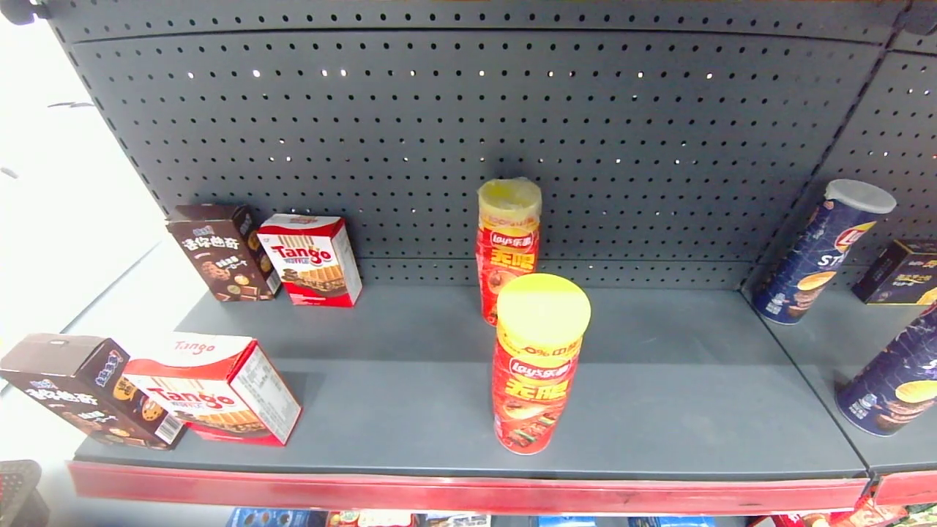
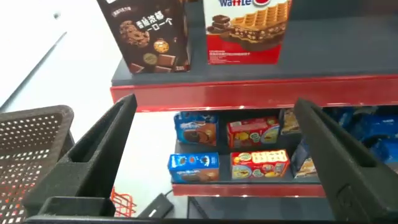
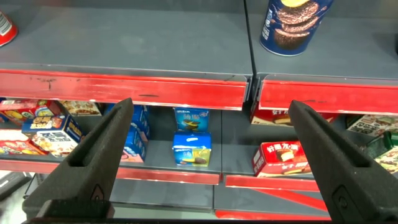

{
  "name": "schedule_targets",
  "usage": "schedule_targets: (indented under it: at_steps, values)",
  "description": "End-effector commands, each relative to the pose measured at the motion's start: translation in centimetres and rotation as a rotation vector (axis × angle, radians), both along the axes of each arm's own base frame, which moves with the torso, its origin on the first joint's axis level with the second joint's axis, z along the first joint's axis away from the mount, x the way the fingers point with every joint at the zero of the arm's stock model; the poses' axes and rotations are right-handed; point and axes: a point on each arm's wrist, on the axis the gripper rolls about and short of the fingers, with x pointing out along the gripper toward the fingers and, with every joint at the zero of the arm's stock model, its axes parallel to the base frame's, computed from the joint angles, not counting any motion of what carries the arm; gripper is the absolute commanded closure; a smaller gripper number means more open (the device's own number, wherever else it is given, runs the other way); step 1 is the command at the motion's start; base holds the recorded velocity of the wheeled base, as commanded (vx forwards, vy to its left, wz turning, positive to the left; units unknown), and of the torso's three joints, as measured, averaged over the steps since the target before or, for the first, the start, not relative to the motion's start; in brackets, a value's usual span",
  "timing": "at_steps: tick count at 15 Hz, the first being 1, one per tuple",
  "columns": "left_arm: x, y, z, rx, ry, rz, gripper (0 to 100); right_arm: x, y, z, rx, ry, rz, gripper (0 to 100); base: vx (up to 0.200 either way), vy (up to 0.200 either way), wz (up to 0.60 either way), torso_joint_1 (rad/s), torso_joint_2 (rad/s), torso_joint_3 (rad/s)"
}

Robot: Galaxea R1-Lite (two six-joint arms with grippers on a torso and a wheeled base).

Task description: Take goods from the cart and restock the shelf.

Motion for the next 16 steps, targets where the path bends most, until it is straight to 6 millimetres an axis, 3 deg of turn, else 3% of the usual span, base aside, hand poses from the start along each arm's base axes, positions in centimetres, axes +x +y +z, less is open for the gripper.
schedule_targets:
  at_steps: [1, 4, 6, 7, 8, 10, 13, 16]
  values:
    - [0.0, -0.1, 0.0, -0.002, 0.007, -0.030, 0, 0.0, 0.0, 0.0, -0.005, 0.002, 0.016, 0, 0.000, 0.000, 0.00, 0.000, 0.00, 0.000]
    - [0.0, -0.1, 0.0, -0.009, 0.005, -0.041, 0, 0.0, 0.0, 0.0, 0.000, 0.002, 0.015, 0, 0.000, 0.000, 0.00, 0.000, 0.00, 0.000]
    - [0.0, -0.1, 0.0, -0.013, 0.006, -0.041, 0, 0.2, 0.1, 4.6, -0.029, -0.059, 0.096, 0, 0.000, 0.000, 0.00, 0.000, 0.00, 0.000]
    - [0.0, -0.1, 0.0, -0.015, 0.006, -0.042, 0, 4.8, 0.9, 10.5, -0.036, 0.052, 0.196, 0, 0.000, 0.000, 0.00, 0.000, 0.00, 0.000]
    - [0.0, -0.1, 0.0, -0.015, 0.006, -0.042, 0, 5.3, 1.3, 11.9, -0.036, 0.033, 0.299, 0, 0.000, 0.000, 0.00, 0.000, 0.00, 0.000]
    - [0.0, -0.1, 0.0, -0.015, 0.006, -0.044, 0, 7.9, 2.8, 11.8, -0.072, 0.149, 0.479, 0, 0.000, 0.000, 0.00, 0.000, 0.00, 0.000]
    - [0.0, -0.1, 0.0, -0.022, 0.007, -0.039, 0, 9.0, 4.2, 10.6, -0.099, 0.253, 0.585, 0, 0.000, 0.000, 0.00, 0.000, 0.00, 0.000]
    - [0.0, -0.1, 0.0, -0.032, 0.006, -0.041, 0, 11.6, 6.1, 10.4, -0.141, 0.323, 0.565, 0, 0.000, 0.000, 0.00, 0.000, 0.00, 0.000]
